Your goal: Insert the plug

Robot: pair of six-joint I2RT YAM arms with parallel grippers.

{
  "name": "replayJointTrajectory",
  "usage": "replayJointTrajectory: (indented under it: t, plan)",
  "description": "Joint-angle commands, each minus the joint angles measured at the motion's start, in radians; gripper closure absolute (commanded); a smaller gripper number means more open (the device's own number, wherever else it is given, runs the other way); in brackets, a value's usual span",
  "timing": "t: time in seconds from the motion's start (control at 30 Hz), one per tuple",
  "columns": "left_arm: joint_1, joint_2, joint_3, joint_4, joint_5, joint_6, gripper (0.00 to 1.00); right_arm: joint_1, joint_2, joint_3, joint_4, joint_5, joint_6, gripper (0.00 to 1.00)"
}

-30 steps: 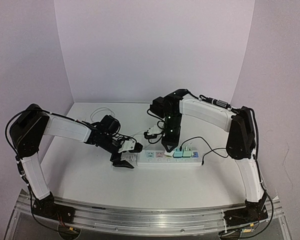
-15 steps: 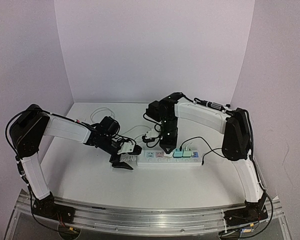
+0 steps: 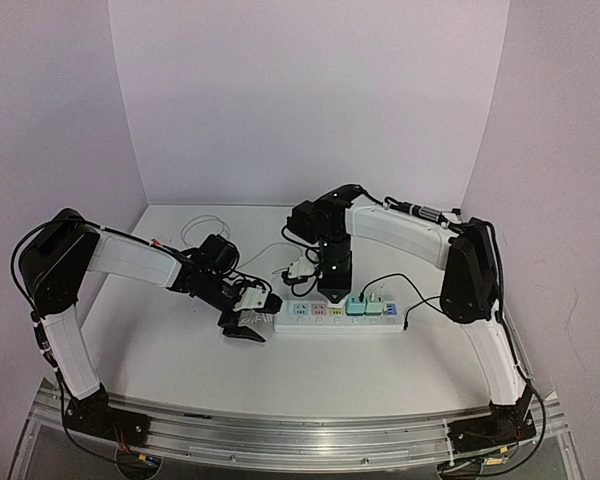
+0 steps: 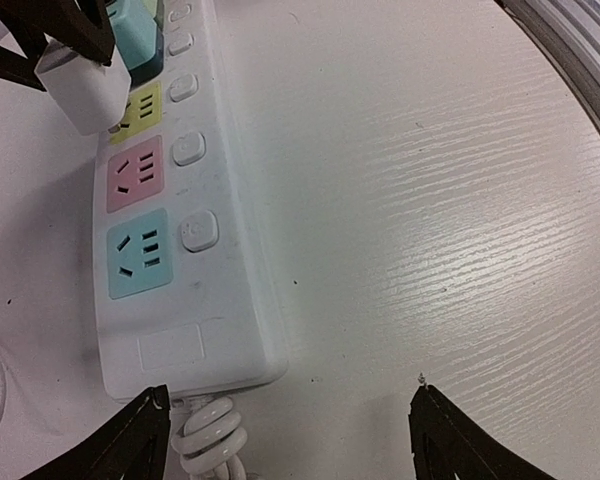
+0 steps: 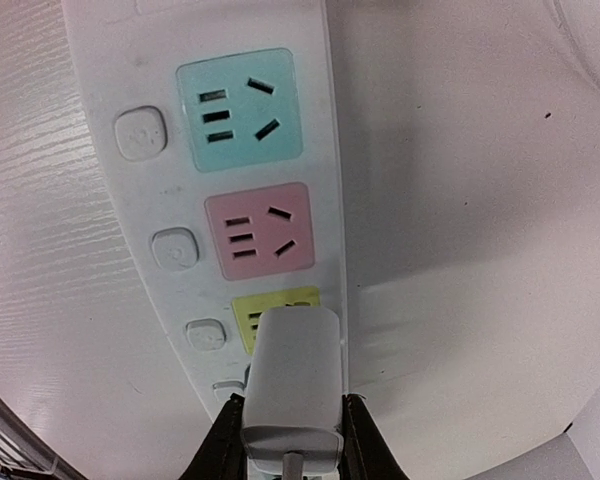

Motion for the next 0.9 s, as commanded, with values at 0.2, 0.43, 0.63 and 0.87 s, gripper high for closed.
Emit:
replayJointTrajectory:
  t: [0.2, 0.43, 0.63, 0.87]
  plan:
    - [0.006, -0.031, 0.012, -0.015, 0.055, 0.034, 0.18, 0.017, 0.013, 0.043, -0.311, -0.024, 0.010, 1.00]
    - [0.023, -0.044, 0.007, -0.026, 0.080, 0.045, 0.18, 0.017, 0.017, 0.045, -0.346, 0.019, 0.015, 1.00]
    - [0.040, -0.056, 0.001, -0.042, 0.094, 0.066, 0.18, 0.010, 0.003, 0.015, -0.376, 0.028, 0.023, 1.00]
    - [0.063, -0.061, -0.017, -0.034, 0.103, 0.090, 0.17, 0.004, 0.003, 0.007, -0.378, -0.014, 0.006, 1.00]
